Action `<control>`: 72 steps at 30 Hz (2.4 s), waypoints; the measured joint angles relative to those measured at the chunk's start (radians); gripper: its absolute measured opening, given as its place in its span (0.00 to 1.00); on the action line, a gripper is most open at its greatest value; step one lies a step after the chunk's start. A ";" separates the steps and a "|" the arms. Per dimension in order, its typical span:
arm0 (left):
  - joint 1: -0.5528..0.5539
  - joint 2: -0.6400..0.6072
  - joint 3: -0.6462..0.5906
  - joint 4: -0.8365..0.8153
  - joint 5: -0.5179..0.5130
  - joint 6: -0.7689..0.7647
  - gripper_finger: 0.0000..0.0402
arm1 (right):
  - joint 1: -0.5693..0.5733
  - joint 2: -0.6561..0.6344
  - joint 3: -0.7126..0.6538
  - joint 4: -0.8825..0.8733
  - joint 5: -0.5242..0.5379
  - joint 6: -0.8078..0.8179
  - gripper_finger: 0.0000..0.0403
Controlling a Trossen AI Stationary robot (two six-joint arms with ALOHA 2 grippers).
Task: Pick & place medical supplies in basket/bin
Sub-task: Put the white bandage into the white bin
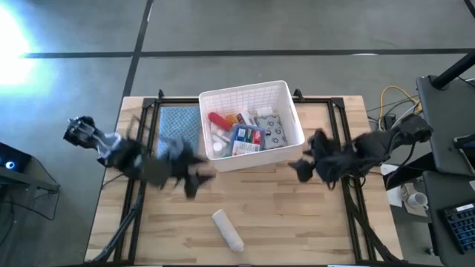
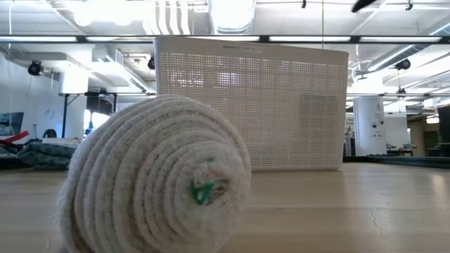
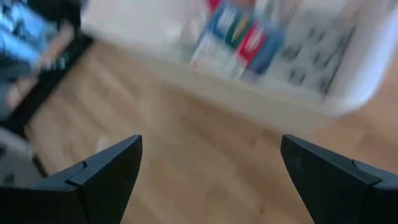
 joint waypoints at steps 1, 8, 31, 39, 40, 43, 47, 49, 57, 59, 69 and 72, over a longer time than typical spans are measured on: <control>-0.050 0.006 -0.025 0.000 0.000 -0.098 0.71 | 0.021 0.007 -0.018 0.008 -0.018 0.019 0.92; -0.275 0.161 -0.234 0.004 0.001 -0.839 0.68 | 0.119 0.088 -0.134 0.038 -0.033 0.248 0.92; -0.171 0.760 0.223 -0.141 0.340 1.065 0.68 | 0.208 0.182 -0.098 0.045 -0.133 0.322 0.92; -0.138 0.734 0.168 -0.107 0.432 1.225 0.68 | 0.246 0.182 -0.098 0.033 -0.132 0.364 0.92; -0.134 0.734 0.154 -0.089 0.444 1.227 0.68 | 0.246 0.182 -0.098 0.033 -0.127 0.364 0.92; -0.114 0.734 0.098 -0.009 0.449 1.228 0.68 | 0.247 0.182 -0.099 0.033 -0.095 0.365 0.92; -0.075 0.734 0.020 0.055 0.476 1.228 0.68 | 0.247 0.182 -0.099 0.033 -0.080 0.365 0.92; -0.059 0.734 -0.015 0.053 0.517 1.226 0.68 | 0.247 0.182 -0.099 0.032 -0.080 0.365 0.92; -0.053 0.732 -0.093 0.012 0.537 1.115 0.48 | 0.246 0.182 -0.100 0.028 -0.080 0.356 0.92; -0.053 0.729 -0.087 -0.041 0.537 1.063 0.37 | 0.247 0.182 -0.100 0.025 -0.080 0.355 0.92; -0.083 0.540 0.081 -0.383 0.548 0.500 0.22 | 0.247 0.178 -0.100 0.002 -0.078 0.339 0.92; -0.088 0.412 0.161 -0.345 0.391 0.315 0.22 | 0.247 0.174 -0.100 0.003 -0.069 0.320 0.92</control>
